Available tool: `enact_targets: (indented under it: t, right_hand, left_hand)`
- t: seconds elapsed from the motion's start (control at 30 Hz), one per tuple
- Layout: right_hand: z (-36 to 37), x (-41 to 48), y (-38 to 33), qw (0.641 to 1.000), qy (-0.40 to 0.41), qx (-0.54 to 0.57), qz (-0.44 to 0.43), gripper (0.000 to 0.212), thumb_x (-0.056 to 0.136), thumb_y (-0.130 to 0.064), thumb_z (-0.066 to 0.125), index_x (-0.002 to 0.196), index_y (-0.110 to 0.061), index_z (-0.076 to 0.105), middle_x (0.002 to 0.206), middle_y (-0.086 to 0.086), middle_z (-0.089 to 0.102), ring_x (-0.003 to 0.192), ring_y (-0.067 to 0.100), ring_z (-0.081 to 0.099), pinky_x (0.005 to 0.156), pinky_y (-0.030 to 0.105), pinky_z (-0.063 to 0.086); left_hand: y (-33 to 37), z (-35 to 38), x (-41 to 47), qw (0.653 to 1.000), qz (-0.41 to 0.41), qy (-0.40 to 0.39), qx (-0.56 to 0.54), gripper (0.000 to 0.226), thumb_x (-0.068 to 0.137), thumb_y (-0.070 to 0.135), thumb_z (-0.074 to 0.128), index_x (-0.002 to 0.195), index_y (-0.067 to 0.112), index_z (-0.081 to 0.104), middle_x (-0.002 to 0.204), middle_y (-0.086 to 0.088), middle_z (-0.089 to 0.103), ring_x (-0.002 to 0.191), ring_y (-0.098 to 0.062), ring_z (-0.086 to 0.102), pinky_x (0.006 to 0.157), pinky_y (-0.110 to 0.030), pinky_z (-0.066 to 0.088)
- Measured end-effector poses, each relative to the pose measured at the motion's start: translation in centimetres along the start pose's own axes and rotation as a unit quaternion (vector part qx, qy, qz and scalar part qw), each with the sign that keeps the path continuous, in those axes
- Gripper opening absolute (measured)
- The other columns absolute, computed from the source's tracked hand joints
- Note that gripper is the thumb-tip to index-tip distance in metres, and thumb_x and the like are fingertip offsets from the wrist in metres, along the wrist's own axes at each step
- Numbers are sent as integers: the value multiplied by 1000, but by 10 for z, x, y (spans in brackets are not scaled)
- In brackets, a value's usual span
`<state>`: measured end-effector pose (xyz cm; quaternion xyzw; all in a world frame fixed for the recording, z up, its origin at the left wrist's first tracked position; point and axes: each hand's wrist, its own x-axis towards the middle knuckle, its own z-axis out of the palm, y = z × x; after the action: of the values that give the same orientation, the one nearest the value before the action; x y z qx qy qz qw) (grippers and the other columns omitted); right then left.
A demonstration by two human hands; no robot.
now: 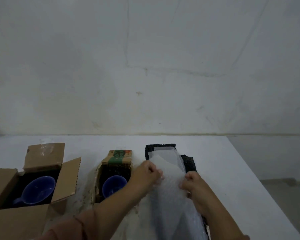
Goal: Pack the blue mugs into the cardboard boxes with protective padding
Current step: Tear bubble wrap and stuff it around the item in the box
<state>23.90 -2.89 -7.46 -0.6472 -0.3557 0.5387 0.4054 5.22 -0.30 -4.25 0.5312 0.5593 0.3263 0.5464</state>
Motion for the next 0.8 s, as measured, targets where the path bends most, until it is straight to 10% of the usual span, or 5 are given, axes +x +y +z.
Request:
enact_targets:
  t: [0.2,0.37,0.47,0.6,0.8]
  right_hand:
    - [31,-26,-65,979,-30,13,-201,45,81,7,60,100,-34,61,79,-2,56,74,5,58,73,19,50]
    - [57,-57,-107,947,-48,-158,-276,56,81,-3,63,112,-49,52,80,-10,52,73,0,54,71,9,45]
    - [74,-69,-123,909,30,-244,-337,37,79,-8,67,83,-44,57,83,-12,51,69,-7,52,61,2,38]
    - [90,-76,-139,931,-10,-98,-351,26,79,-3,67,69,-27,63,96,-9,59,81,-5,56,68,7,43]
    - [121,-72,-148,947,-129,132,-265,29,84,0,56,69,-23,65,67,-5,68,62,10,63,54,21,51]
  left_hand:
    - [29,-60,-20,996,81,-27,-32,52,82,8,69,126,29,49,85,2,62,78,-2,62,73,-14,51]
    - [52,-96,-39,970,174,61,156,18,87,25,64,103,34,63,85,19,58,77,5,56,62,-6,40]
    - [61,-114,-48,963,208,78,153,9,87,28,64,78,29,61,91,14,57,79,1,55,64,-8,40]
    - [59,-143,-56,969,175,-79,-158,35,73,26,73,101,12,57,101,-4,66,88,-14,67,72,-25,55]
    - [31,-154,-58,976,88,-143,-139,42,78,16,72,119,15,62,117,-11,69,108,-29,65,88,-39,55]
